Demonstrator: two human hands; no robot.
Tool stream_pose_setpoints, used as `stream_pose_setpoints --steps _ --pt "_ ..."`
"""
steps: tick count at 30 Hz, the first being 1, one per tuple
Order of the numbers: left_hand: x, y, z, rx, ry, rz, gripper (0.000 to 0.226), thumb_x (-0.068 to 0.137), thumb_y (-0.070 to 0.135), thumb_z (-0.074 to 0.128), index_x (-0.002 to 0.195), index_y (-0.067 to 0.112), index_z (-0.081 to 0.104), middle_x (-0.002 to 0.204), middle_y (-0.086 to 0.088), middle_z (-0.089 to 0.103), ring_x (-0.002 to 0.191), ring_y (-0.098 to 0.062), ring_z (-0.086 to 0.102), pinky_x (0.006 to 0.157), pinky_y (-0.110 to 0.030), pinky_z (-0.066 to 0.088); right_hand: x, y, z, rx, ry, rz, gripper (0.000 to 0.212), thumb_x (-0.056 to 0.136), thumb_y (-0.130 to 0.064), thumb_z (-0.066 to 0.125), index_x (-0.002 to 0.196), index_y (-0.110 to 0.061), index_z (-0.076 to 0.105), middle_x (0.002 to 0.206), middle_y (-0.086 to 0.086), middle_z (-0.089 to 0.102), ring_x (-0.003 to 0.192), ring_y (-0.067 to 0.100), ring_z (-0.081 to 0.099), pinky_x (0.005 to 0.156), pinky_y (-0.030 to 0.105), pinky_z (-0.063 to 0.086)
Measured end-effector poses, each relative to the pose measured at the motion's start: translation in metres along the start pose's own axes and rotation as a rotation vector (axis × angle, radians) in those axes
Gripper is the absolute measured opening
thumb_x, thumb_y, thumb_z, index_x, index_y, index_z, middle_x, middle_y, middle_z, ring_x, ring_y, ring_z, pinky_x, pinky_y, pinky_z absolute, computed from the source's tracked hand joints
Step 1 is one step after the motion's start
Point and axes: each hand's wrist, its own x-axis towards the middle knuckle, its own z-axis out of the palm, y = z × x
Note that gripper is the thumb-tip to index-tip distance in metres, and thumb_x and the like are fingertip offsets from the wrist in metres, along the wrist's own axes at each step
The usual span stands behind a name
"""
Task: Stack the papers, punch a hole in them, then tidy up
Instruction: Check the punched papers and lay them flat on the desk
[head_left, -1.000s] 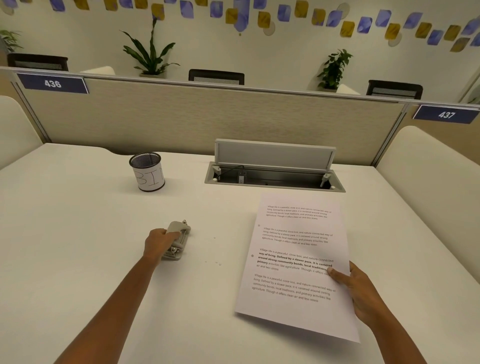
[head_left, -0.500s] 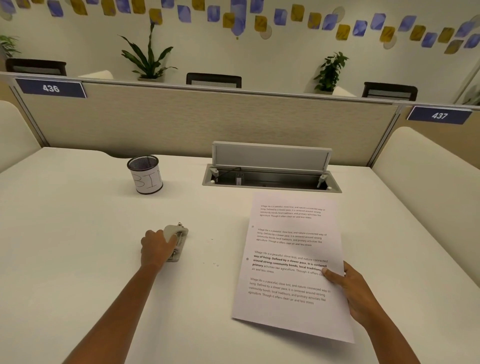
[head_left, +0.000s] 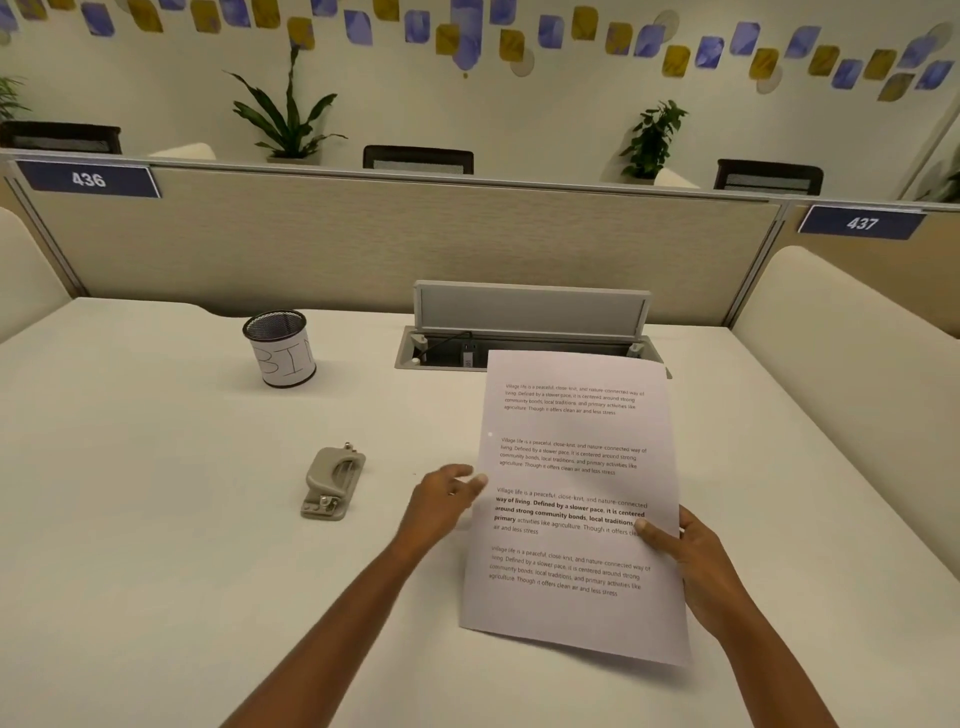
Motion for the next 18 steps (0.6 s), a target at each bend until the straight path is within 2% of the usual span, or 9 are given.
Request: stream_pose_setpoints --steps 2,4,8,10,12,16,18 --pt "-0.003 0.004 0.007 -0.04 0.017 0.02 0.028 0.086 0.016 0.061 0.108 -0.002 0.061 0.088 -0.017 0.068 0.081 -0.022 0.06 0.085 -0.038 0.049 0.0 -0.003 0.0 -0.036 0.022 -0.035 0.028 0.082 -0.004 0.062 0.11 -0.013 0.061 0.104 0.011 0.07 0.088 0.032 0.067 0.072 0.039 0.058" --pt "-0.002 0.008 0.009 -0.035 0.097 0.057 0.016 0.083 0.007 0.062 0.096 -0.002 0.064 0.082 -0.017 0.068 0.074 -0.021 0.058 0.082 -0.039 0.051 0.0 -0.007 0.0 -0.093 0.05 -0.093 0.025 0.083 -0.006 0.062 0.106 -0.014 0.062 0.102 0.01 0.07 0.085 0.028 0.068 0.068 0.034 0.057" --pt "-0.001 0.023 0.008 -0.039 0.211 0.155 0.01 0.083 0.007 0.062 0.091 0.003 0.066 0.091 -0.014 0.073 0.078 -0.021 0.065 0.08 -0.038 0.055 0.002 -0.017 0.004 -0.164 0.086 -0.231 0.02 0.084 -0.008 0.062 0.1 -0.019 0.063 0.094 0.0 0.07 0.072 0.008 0.069 0.055 0.017 0.055" --pt "-0.002 0.031 0.008 -0.073 0.266 0.216 0.01 0.084 0.008 0.061 0.092 0.004 0.067 0.092 -0.009 0.073 0.079 -0.021 0.067 0.079 -0.035 0.056 0.003 -0.024 0.007 -0.196 0.094 -0.305 0.021 0.085 -0.009 0.06 0.098 -0.025 0.062 0.095 -0.003 0.069 0.077 0.01 0.068 0.062 0.021 0.056" --pt "-0.002 0.038 0.009 -0.1 0.328 0.27 0.01 0.084 0.008 0.061 0.091 0.004 0.067 0.091 -0.007 0.073 0.077 -0.019 0.067 0.076 -0.029 0.056 0.006 -0.028 0.01 -0.212 0.102 -0.367 0.021 0.088 -0.01 0.056 0.103 -0.024 0.059 0.097 -0.003 0.067 0.085 0.014 0.065 0.071 0.027 0.055" --pt "0.0 0.038 0.014 -0.126 0.375 0.324 0.008 0.083 0.004 0.061 0.088 0.002 0.068 0.08 -0.001 0.068 0.056 0.006 0.06 0.057 0.0 0.043 0.013 -0.029 0.013 -0.251 0.096 -0.422 0.025 0.092 -0.012 0.049 0.117 -0.015 0.054 0.103 0.0 0.063 0.091 0.018 0.062 0.074 0.025 0.05" --pt "0.0 0.032 0.017 -0.122 0.362 0.306 0.009 0.083 0.004 0.061 0.088 0.003 0.068 0.076 -0.001 0.067 0.054 0.009 0.059 0.055 0.001 0.041 0.016 -0.026 0.013 -0.27 0.083 -0.412 0.024 0.093 -0.013 0.047 0.116 -0.015 0.053 0.106 0.002 0.062 0.095 0.019 0.06 0.079 0.027 0.048"
